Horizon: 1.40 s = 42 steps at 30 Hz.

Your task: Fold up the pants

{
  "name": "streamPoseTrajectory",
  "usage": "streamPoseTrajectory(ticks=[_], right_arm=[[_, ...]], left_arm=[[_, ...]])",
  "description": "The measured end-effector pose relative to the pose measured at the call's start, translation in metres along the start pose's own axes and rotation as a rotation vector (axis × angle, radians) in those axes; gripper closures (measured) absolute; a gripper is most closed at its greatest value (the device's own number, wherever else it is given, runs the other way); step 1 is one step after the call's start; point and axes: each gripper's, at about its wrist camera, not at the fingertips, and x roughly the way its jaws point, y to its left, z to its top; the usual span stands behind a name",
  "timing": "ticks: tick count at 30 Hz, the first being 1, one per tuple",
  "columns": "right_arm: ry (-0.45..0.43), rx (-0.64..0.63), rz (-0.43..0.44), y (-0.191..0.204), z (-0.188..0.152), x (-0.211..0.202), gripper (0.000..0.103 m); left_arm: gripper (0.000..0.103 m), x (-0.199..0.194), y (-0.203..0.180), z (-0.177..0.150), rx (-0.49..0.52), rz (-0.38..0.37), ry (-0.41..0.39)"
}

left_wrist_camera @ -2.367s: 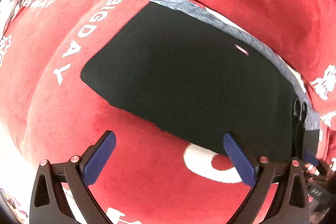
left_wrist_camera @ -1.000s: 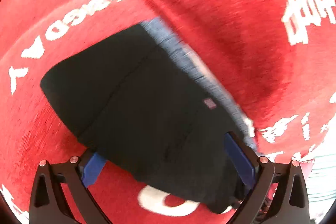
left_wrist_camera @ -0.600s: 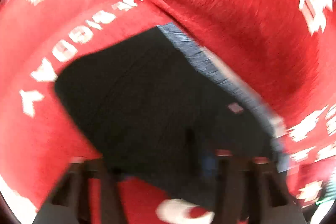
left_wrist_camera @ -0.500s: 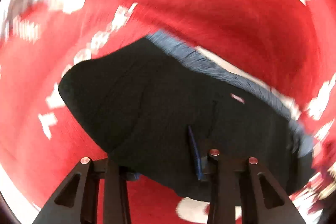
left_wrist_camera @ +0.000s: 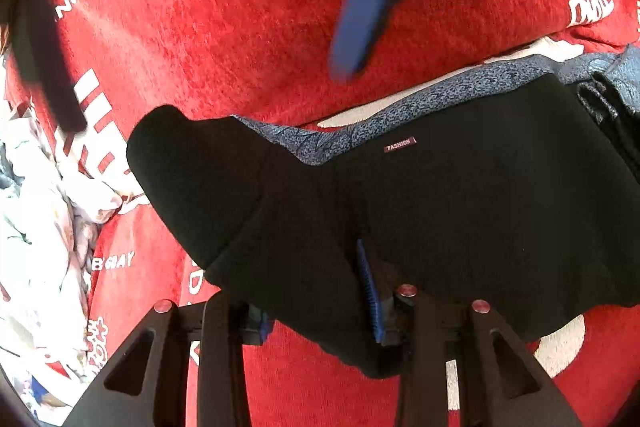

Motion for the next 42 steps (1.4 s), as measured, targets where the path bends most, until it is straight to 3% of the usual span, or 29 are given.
streamPoseTrajectory(ticks=[4,6,7,8,9,14,21,29,36,42], right_arm=[[0.146,-0.065,-0.070,0.025,0.021,0.054,0.005],[0.186,-0.067,-0.102,0.024,0.026,0.066,0.019],[0.203,-0.050,-0.118,0.021,0.026,0.071,0.059],[0.218,-0.023,-0.104,0.014,0.025,0.074,0.078],[0.213,-0.006,-0.103,0.007,0.027,0.072,0.082],[0.089,0.007,0.024,-0.011,0.004,0.027,0.084],[-0.159,0.063,0.231,-0.053,-0.064,-0.070,0.083],[-0.403,0.178,0.293,-0.138,-0.171,-0.172,0.081],[-0.499,0.341,0.283,-0.236,-0.264,-0.200,0.080],[-0.480,0.482,0.240,-0.314,-0.307,-0.164,0.080]], left_arm=[[0.066,0.002,-0.004,0.000,0.011,0.017,-0.010],[0.066,0.001,-0.004,0.001,0.006,0.012,-0.010],[0.066,0.000,-0.004,0.002,0.002,-0.006,-0.002],[0.066,-0.004,-0.005,0.003,-0.001,-0.020,-0.005],[0.066,-0.011,-0.007,0.004,0.000,-0.028,-0.021],[0.066,-0.052,-0.013,0.023,-0.020,-0.056,-0.088],[0.066,-0.125,-0.054,0.072,0.012,-0.097,-0.223],[0.066,-0.184,-0.160,0.117,0.145,-0.231,-0.321],[0.066,-0.191,-0.283,0.125,0.303,-0.319,-0.281],[0.066,-0.156,-0.357,0.111,0.406,-0.327,-0.167]])
